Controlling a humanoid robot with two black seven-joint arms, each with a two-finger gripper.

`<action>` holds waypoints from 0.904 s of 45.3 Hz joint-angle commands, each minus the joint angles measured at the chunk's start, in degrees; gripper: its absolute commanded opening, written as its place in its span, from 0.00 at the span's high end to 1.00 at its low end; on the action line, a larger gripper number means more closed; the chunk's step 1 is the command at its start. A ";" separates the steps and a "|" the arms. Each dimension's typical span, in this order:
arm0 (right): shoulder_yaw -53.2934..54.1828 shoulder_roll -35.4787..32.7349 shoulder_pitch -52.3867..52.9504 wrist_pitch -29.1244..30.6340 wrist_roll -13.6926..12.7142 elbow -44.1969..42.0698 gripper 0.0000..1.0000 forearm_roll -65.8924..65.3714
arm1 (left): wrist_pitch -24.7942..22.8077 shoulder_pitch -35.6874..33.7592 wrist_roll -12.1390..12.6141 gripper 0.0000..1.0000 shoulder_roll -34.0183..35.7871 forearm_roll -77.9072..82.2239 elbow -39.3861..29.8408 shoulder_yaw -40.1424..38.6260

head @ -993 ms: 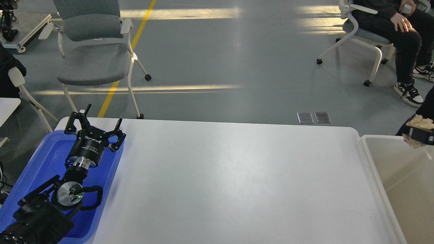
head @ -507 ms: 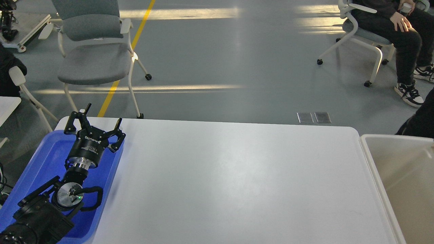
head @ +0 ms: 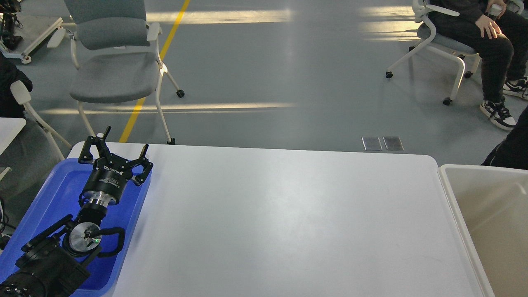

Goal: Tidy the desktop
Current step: 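Release the paper ball from the right gripper into the white bin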

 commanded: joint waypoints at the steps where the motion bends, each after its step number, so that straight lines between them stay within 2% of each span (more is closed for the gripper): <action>1: 0.13 9.47 -2.45 0.44 -0.16 -14.20 1.00 4.55 | 0.01 0.00 0.00 0.00 0.00 0.00 -0.03 0.00; 12: 0.93 13.78 -2.71 0.53 -0.60 -16.58 1.00 6.04 | 0.01 0.00 0.00 0.00 0.00 0.00 -0.03 0.00; 21: 1.89 19.84 -3.33 0.53 -0.86 -22.55 1.00 6.13 | 0.01 0.00 0.00 0.00 0.00 0.00 0.06 0.00; 37: 4.35 21.17 -3.41 0.09 -2.44 -23.00 1.00 6.04 | 0.10 0.00 0.00 0.00 0.00 0.00 0.06 0.00; 38: 4.27 21.17 -3.59 -0.08 -2.62 -23.00 0.94 6.04 | 0.10 0.00 0.00 0.00 0.00 0.00 0.06 0.00; 39: 4.35 21.17 -3.85 -0.26 -2.71 -23.08 0.75 6.04 | 0.10 0.00 0.00 0.00 0.00 0.00 -0.03 0.00; 41: 4.53 21.17 -4.29 -0.43 -2.71 -23.08 0.29 6.13 | 0.10 0.00 0.00 0.00 0.00 0.00 -0.03 0.00</action>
